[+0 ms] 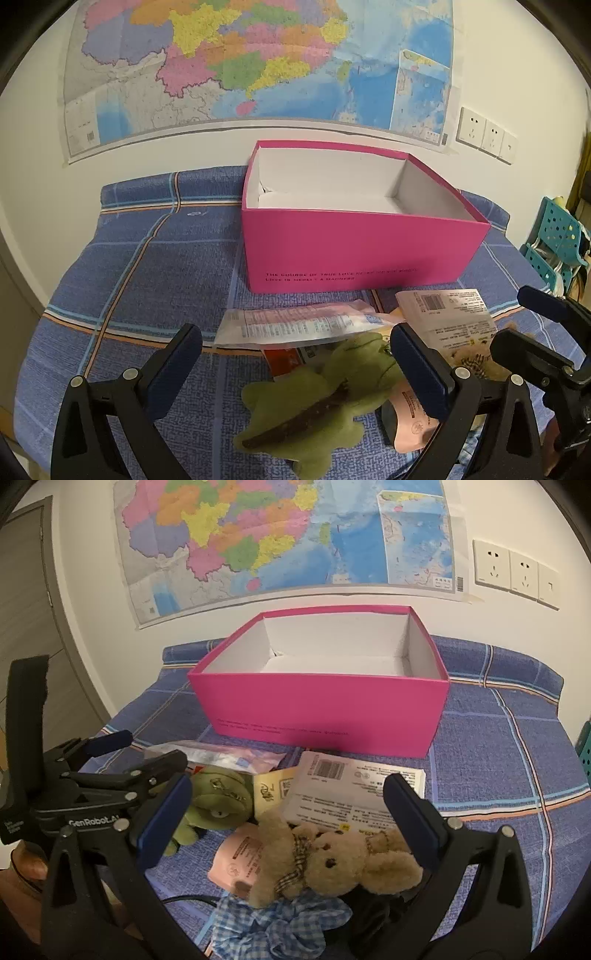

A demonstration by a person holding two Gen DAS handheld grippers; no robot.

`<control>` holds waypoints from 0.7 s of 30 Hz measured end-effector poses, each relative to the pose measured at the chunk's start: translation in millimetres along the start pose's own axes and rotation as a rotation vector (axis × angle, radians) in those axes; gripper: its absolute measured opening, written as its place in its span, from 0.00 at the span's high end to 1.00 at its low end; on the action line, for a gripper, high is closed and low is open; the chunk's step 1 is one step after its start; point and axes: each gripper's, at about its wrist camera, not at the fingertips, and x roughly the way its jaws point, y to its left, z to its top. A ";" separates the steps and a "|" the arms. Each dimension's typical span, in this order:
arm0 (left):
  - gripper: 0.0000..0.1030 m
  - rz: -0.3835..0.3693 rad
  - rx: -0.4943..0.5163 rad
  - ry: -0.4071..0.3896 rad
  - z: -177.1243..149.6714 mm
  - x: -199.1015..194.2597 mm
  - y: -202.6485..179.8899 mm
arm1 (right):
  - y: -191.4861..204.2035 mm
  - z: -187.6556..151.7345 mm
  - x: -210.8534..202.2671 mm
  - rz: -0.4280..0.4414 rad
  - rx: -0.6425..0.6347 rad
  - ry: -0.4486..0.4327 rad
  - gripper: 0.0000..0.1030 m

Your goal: Organize soft objects

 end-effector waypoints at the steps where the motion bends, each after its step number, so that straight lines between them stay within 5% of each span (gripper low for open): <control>1: 0.00 0.001 0.000 -0.001 0.7 -0.4 -0.2 | 0.4 0.1 0.1 0.003 -0.003 0.001 0.00; 21: 0.00 0.004 0.003 0.000 0.5 -0.7 -1.0 | 2.9 3.3 0.3 0.019 -0.006 0.001 0.00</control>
